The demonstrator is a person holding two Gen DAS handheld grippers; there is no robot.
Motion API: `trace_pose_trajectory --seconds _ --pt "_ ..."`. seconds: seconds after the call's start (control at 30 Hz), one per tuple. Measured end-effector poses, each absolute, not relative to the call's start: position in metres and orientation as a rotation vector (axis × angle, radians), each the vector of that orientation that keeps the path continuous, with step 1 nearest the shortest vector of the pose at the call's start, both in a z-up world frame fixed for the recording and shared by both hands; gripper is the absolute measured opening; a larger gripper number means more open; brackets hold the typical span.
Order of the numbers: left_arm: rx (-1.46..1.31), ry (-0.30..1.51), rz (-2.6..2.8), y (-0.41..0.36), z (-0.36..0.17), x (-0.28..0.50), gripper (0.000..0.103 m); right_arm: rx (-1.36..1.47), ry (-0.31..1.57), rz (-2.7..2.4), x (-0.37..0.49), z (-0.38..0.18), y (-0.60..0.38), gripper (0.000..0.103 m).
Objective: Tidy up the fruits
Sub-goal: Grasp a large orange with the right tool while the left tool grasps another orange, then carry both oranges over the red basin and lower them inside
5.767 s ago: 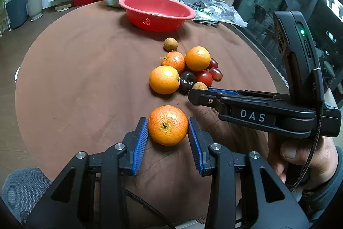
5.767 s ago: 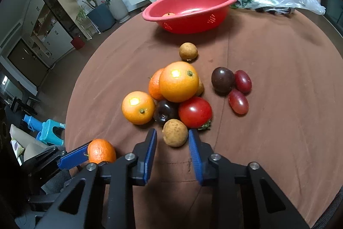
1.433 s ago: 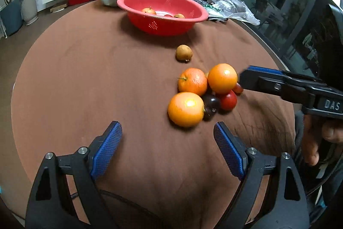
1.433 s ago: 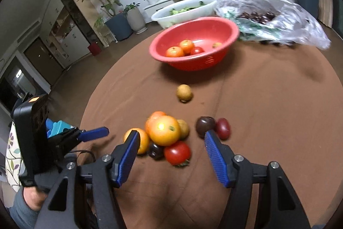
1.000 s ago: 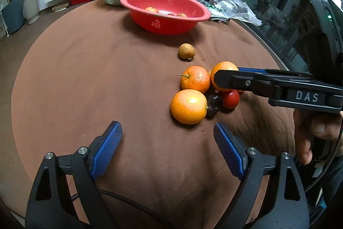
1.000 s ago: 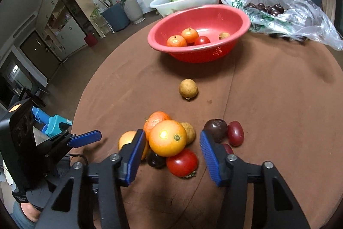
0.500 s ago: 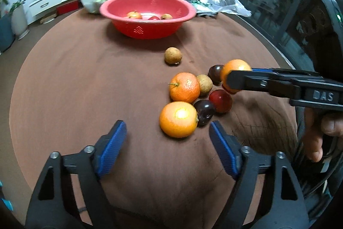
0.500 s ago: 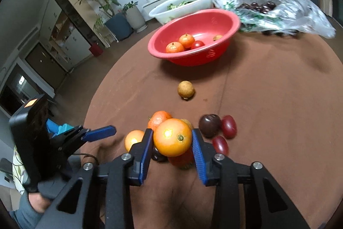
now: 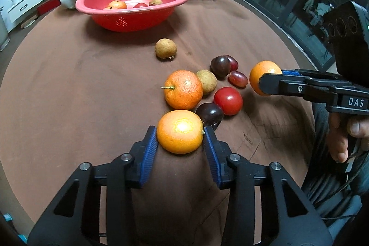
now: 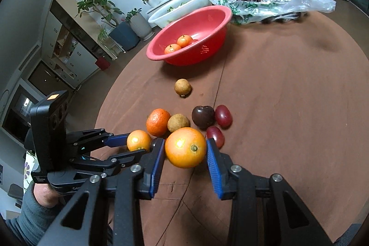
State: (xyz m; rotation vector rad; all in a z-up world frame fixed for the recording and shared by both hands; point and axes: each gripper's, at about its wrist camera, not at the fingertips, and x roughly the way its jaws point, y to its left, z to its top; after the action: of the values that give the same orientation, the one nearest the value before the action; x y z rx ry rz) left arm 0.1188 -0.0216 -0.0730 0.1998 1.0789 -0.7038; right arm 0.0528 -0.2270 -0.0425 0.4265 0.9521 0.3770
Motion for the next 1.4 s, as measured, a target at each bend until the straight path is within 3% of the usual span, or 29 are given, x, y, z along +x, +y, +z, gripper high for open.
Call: trace_pose_trajectory --seconds 0.8,1.4 --pt "0.077 1.014 -0.654 0.013 -0.053 0.112 0.038 0.409 0.968 0.37 0.062 -0.047 -0.227 0.039" --pt "0.084 0.871 -0.582 -0.007 0.024 0.232 0.038 0.343 0.854 0.3 0.149 0.03 -0.263 0.039"
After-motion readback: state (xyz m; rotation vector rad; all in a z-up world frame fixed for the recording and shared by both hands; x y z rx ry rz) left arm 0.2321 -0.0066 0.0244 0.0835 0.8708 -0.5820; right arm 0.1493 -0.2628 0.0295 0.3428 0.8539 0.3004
